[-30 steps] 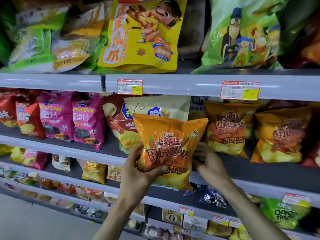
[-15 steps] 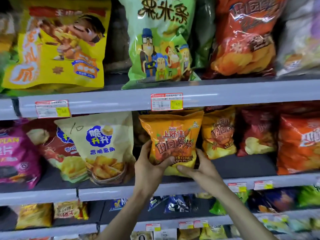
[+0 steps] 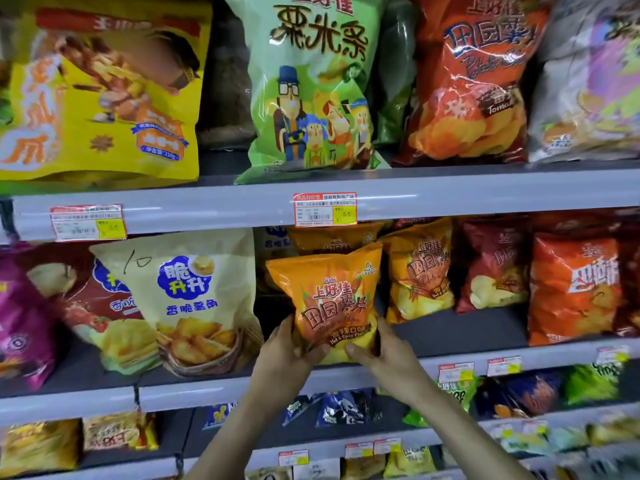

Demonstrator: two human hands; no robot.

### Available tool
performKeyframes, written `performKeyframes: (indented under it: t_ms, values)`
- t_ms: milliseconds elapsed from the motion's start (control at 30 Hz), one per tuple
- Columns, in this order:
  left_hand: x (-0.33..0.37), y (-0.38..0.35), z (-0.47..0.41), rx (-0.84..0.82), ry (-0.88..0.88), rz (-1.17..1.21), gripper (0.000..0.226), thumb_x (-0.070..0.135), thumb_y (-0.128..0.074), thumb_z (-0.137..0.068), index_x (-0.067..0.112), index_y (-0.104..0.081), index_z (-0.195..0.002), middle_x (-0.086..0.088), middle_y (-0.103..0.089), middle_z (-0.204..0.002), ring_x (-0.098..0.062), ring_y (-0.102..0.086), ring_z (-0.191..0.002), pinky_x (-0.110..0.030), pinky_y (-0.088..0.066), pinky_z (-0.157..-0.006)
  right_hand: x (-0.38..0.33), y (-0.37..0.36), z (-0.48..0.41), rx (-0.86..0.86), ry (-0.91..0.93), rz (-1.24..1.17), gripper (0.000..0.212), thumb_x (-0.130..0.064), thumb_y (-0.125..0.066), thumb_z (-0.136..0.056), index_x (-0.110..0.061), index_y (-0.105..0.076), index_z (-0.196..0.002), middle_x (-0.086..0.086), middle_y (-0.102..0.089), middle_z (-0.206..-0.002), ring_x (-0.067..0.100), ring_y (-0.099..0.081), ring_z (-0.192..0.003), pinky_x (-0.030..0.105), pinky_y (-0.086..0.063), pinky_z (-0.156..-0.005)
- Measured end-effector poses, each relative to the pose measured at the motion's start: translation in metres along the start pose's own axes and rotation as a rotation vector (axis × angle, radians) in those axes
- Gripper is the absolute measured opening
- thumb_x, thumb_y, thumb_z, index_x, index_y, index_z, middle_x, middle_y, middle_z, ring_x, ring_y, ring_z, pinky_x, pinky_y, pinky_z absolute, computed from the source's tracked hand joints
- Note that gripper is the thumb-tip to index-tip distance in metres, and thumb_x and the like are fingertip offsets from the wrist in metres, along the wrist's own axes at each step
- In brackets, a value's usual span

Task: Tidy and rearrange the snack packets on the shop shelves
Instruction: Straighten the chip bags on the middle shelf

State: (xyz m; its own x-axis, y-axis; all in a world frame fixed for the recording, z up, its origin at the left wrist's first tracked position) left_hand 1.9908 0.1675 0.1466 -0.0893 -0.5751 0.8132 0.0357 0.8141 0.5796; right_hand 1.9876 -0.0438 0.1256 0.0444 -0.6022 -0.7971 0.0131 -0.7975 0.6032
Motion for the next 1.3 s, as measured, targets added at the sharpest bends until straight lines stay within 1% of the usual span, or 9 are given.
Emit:
performKeyframes:
  t_ms: [167,300,400,500,567,800,1100,1200,1300]
  values:
    - [-0.007,0.006,0.019,-0.088,-0.08,-0.25,0.055,0.054,-0.068,-0.092,0.03,-0.053,-0.139,0.003,-0.064,-0.119,-0.027,-0.061,-0.115,-0.036,-0.048,-0.083,-0.004,0.006,0.018,0.001,-0.046,0.133,0.068,-0.057,-0.062,-0.095,-0.033,-0.035,-0.152,-0.013,-0.057,-0.138,0.015,-0.054,-0.129,0.033,-0.046,-0.102]
    - [-0.018,0.012,0.044,-0.069,-0.067,-0.354,0.071,0.052,-0.061,-0.099,0.023,-0.038,-0.16,0.001,-0.057,-0.142,-0.03,-0.051,-0.132,-0.045,-0.049,-0.102,-0.009,0.008,0.05,0.035,-0.1,0.283,0.076,-0.06,-0.055,-0.098,-0.028,-0.026,-0.161,-0.007,-0.042,-0.157,0.019,-0.037,-0.146,0.038,-0.039,-0.114]
    - [-0.021,0.005,0.065,-0.146,-0.073,-0.358,0.07,0.052,-0.059,-0.099,0.029,-0.036,-0.161,0.001,-0.06,-0.136,-0.028,-0.054,-0.123,-0.044,-0.05,-0.098,-0.011,0.008,0.081,0.072,-0.13,0.341,0.072,-0.052,-0.057,-0.102,-0.027,-0.027,-0.162,-0.005,-0.042,-0.155,0.016,-0.038,-0.143,0.026,-0.035,-0.109]
    - [-0.014,-0.011,0.081,-0.206,-0.081,-0.415,0.069,0.051,-0.059,-0.1,0.028,-0.037,-0.161,0.002,-0.054,-0.152,-0.028,-0.048,-0.139,-0.046,-0.046,-0.111,-0.007,0.008,0.11,0.089,-0.145,0.44,0.071,-0.056,-0.054,-0.101,-0.027,-0.03,-0.161,-0.007,-0.039,-0.159,0.013,-0.032,-0.146,0.025,-0.031,-0.115]
    - [0.001,-0.024,0.091,-0.22,-0.128,-0.407,0.065,0.048,-0.063,-0.099,0.03,-0.042,-0.158,0.004,-0.056,-0.15,-0.027,-0.051,-0.138,-0.048,-0.048,-0.109,0.002,0.014,0.13,0.094,-0.178,0.462,0.068,-0.061,-0.049,-0.101,-0.029,-0.033,-0.159,-0.01,-0.04,-0.16,0.011,-0.032,-0.147,0.026,-0.032,-0.115]
    - [0.065,-0.082,0.124,-0.235,-0.245,-0.46,0.058,0.056,-0.049,-0.104,0.041,-0.035,-0.158,0.012,-0.053,-0.151,-0.017,-0.05,-0.139,-0.034,-0.044,-0.106,0.02,0.067,0.184,0.176,-0.231,0.579,0.06,-0.06,-0.04,-0.104,-0.035,-0.032,-0.158,-0.012,-0.041,-0.156,0.014,-0.035,-0.145,0.032,-0.033,-0.112]
    - [0.151,-0.174,0.138,-0.243,-0.241,-0.486,0.046,0.058,-0.051,-0.097,0.039,-0.056,-0.139,0.009,-0.069,-0.123,-0.022,-0.066,-0.114,-0.043,-0.058,-0.086,0.08,0.17,0.242,0.235,-0.197,0.548,0.064,-0.069,-0.025,-0.101,-0.037,-0.033,-0.155,-0.014,-0.043,-0.152,0.013,-0.037,-0.142,0.034,-0.038,-0.111]
    - [0.172,-0.199,0.133,-0.229,-0.189,-0.446,0.05,0.057,-0.053,-0.096,0.034,-0.06,-0.14,0.002,-0.068,-0.131,-0.027,-0.065,-0.12,-0.047,-0.057,-0.091,0.105,0.194,0.253,0.204,-0.179,0.547,0.065,-0.069,-0.025,-0.101,-0.035,-0.035,-0.156,-0.013,-0.043,-0.153,0.014,-0.039,-0.141,0.033,-0.038,-0.11]
    - [0.185,-0.216,0.13,-0.195,-0.135,-0.456,0.055,0.057,-0.055,-0.093,0.034,-0.06,-0.143,0.002,-0.067,-0.135,-0.027,-0.063,-0.124,-0.048,-0.057,-0.093,0.116,0.208,0.255,0.19,-0.157,0.562,0.065,-0.067,-0.028,-0.098,-0.03,-0.053,-0.145,-0.009,-0.061,-0.136,0.017,-0.056,-0.126,0.036,-0.049,-0.098]
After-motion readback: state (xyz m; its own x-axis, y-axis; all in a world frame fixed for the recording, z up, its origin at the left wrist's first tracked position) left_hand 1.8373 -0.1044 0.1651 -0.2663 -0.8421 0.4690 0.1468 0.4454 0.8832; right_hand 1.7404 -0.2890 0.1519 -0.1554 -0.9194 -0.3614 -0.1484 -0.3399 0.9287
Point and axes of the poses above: each hand's wrist, its own z-axis away from the middle knuckle, its own y-axis out of the back of the hand, x = y × z, the point moved 8 cm from there along -z, towards the middle knuckle
